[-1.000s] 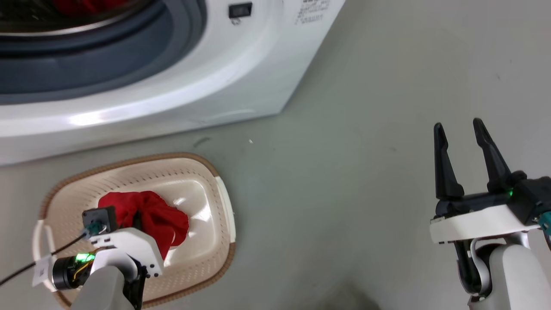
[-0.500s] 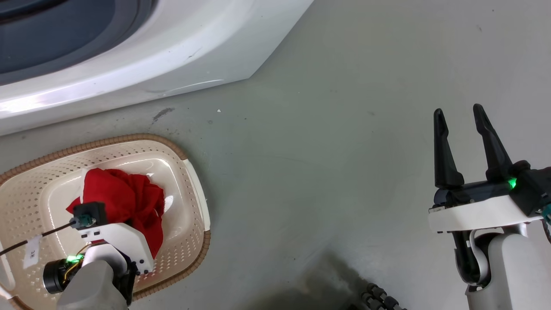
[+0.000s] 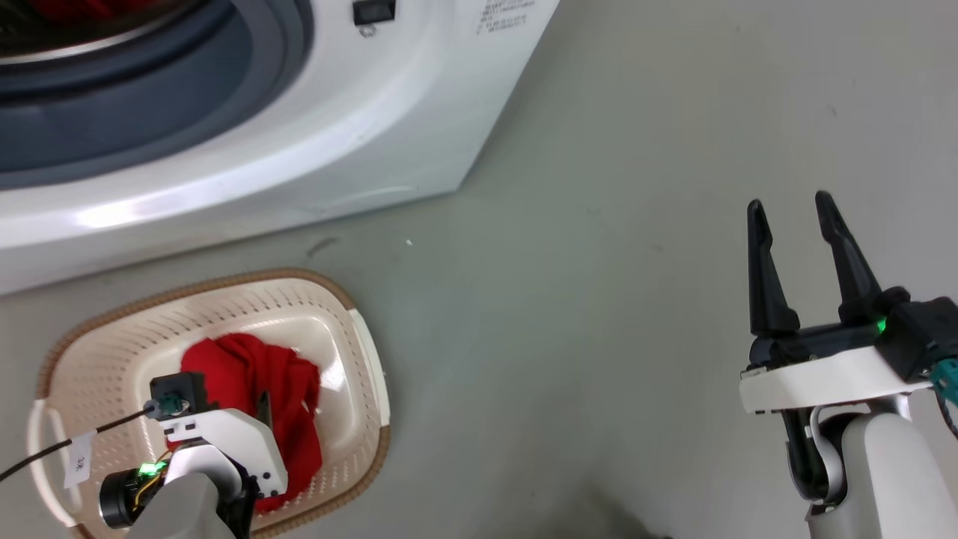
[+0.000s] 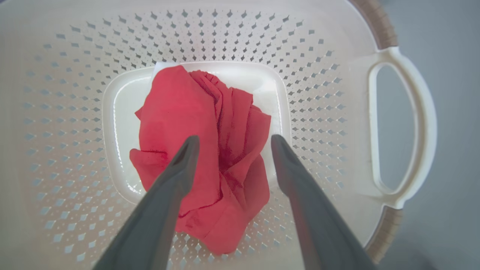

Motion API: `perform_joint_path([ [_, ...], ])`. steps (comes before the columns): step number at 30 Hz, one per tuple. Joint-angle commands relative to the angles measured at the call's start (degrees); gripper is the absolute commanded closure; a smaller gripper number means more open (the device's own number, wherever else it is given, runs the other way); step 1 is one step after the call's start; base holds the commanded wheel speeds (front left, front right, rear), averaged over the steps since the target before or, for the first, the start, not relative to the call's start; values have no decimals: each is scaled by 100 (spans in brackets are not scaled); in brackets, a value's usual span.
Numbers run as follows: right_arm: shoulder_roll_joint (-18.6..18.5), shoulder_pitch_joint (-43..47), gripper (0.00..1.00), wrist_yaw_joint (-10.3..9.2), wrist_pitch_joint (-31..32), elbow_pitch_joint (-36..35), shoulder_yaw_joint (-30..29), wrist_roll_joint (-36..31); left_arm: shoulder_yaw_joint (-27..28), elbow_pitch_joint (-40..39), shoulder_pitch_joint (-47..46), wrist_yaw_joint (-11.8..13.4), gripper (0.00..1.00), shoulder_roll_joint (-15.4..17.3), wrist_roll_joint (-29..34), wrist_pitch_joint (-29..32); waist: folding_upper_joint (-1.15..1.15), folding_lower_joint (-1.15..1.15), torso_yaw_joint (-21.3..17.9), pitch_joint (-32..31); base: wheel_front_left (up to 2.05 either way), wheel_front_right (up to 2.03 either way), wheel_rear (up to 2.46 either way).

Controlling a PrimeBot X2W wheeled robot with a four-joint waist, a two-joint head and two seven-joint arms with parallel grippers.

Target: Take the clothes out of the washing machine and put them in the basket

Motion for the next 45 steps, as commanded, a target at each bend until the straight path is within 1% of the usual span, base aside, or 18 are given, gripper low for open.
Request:
perform_joint_path([
  [1, -1, 60, 0, -2, -10, 47, -9, -57, -6, -16, 81, 1, 0, -53, 23, -82, 0, -1, 145, -331, 0, 0, 0],
  [5, -1, 188, 0, -2, -11, 100, -25, -41, -19, -161, 249, 3, 0, -148, 17, -218, 0, -1, 308, -728, 0, 0, 0],
  [8, -1, 279, 0, -2, -1, 144, -74, -101, 16, -452, 381, 45, 0, -221, 21, -254, 0, -1, 422, -987, 0, 0, 0],
  [13, -2, 455, 0, -2, 84, 112, -169, -186, 154, -1487, 847, 191, 0, -318, 143, -255, 0, -1, 602, -1360, 0, 0, 0],
  [18, -2, 648, 0, -2, 223, 25, -232, -270, 343, -2576, 1233, 323, 0, -426, 358, -251, 0, -1, 698, -1641, 0, 0, 0],
  [24, -1, 849, 0, -2, 357, -108, -237, -277, 538, -3803, 1562, 446, 0, -434, 697, -251, 0, -1, 691, -1939, 0, 0, 0],
  [27, -1, 914, 0, -2, 387, -176, -251, -233, 643, -4308, 1614, 458, 0, -418, 801, -251, 0, -1, 654, -2012, 0, 0, 0],
  [29, 0, 963, 0, -2, 407, -203, -248, -211, 648, -4505, 1500, 434, 0, -349, 898, -250, 0, -1, 614, -2016, 0, 0, 0],
  [32, 0, 945, 0, -2, 402, -254, -213, -140, 643, -4520, 1154, 337, 0, -177, 961, -251, 0, -1, 519, -1939, 0, 0, 0],
  [35, -1, 892, 0, -2, 363, -247, -191, -66, 616, -4342, 731, 227, 0, 26, 975, -158, 0, -1, 388, -1794, 0, 0, 0],
  [41, 1, 783, 0, -2, 231, -146, -176, 120, 533, -3793, -352, 34, 0, 525, 1054, 284, 0, -1, 79, -1425, 0, 0, 0],
  [45, 2, 656, 0, -2, 138, -36, -99, 222, 489, -3260, -1044, -79, 0, 862, 1055, 679, 0, -1, -150, -1188, 0, 0, 0],
])
